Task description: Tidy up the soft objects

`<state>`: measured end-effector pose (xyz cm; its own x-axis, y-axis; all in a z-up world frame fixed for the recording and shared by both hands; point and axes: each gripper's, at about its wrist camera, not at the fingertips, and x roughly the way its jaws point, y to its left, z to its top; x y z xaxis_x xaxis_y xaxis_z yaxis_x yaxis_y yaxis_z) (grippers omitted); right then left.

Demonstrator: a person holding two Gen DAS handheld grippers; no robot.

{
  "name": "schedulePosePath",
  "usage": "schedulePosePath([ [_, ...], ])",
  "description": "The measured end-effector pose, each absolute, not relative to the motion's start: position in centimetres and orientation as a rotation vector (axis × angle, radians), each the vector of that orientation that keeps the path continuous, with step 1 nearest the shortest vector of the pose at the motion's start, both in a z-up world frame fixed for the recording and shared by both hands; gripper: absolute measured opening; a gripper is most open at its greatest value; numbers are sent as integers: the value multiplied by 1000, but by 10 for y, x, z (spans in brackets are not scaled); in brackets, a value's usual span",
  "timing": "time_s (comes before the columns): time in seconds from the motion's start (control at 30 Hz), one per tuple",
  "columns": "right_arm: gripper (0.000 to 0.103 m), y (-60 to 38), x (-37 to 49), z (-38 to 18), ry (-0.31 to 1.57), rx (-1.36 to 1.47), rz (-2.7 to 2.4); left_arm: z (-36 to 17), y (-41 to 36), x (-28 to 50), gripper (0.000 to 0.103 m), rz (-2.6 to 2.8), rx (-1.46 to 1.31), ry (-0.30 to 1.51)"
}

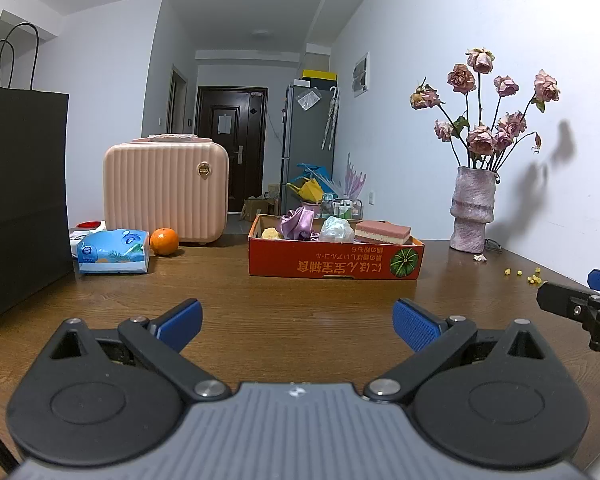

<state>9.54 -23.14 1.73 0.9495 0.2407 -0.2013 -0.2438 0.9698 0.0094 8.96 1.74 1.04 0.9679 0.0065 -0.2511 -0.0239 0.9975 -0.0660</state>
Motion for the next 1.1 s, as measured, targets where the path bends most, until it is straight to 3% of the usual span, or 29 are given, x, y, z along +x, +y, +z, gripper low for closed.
schedulePosePath([
  [1.1,103,-231,95,17,203,-18,244,10,19,88,103,5,-75,244],
])
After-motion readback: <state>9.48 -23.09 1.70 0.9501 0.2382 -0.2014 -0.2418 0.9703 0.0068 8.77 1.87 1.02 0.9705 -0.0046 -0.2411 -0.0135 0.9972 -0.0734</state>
